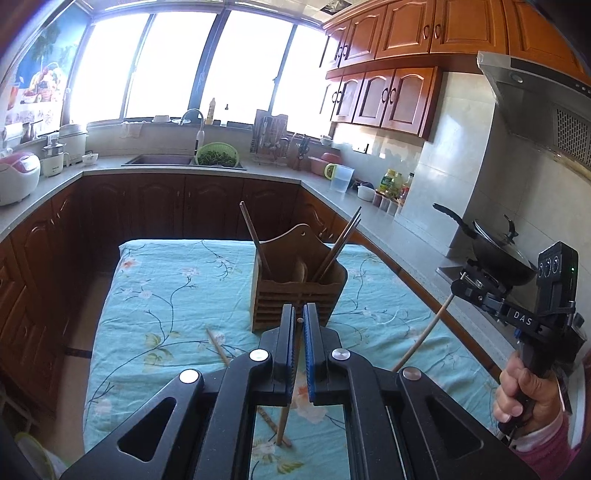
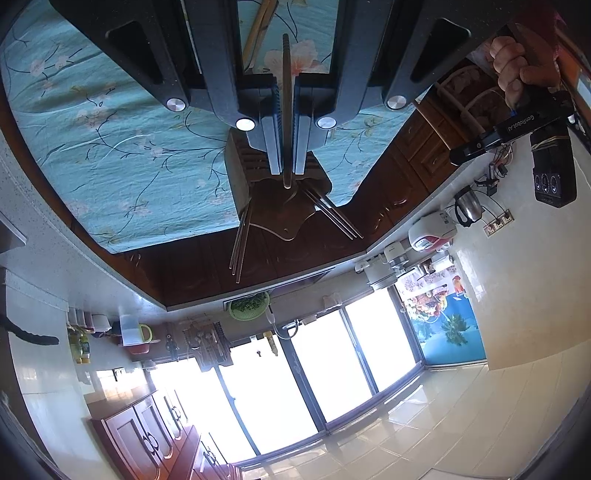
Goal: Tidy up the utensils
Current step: 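Lift both wooden chopsticks and carry them over the wooden holder, then lower both chopsticks into the holder and open both grippers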
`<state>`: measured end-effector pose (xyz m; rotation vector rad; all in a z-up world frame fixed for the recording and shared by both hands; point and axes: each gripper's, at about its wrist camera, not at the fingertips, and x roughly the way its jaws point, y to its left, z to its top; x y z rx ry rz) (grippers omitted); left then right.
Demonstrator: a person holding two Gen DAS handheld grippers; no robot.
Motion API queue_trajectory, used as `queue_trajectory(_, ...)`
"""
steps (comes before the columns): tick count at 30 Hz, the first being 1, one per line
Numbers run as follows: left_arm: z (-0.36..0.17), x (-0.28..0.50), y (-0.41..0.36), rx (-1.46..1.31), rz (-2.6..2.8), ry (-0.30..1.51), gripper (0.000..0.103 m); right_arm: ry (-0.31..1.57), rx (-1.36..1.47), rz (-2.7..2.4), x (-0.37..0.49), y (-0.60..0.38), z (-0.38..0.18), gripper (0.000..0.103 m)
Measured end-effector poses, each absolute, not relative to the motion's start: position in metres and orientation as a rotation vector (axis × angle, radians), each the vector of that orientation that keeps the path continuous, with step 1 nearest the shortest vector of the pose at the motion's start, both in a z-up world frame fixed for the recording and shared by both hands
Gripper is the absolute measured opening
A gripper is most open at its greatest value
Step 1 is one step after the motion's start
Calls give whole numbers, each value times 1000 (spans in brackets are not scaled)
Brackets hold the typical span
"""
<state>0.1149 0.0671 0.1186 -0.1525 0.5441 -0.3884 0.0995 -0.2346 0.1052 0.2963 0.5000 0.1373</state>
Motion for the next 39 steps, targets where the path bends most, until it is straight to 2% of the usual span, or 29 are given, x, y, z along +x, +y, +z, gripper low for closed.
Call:
queue_trajectory(15, 128, 132, 76, -188, -382, 479, 2, 455, 288, 126, 118, -239, 123, 5)
queue_trajectory(31, 172, 182, 68, -238, -334, 250, 2, 286, 261, 63, 170, -250, 180, 5)
queue_trajectory(39, 147, 229, 52, -298, -278, 204, 2, 251, 267, 21, 212, -259, 186, 5)
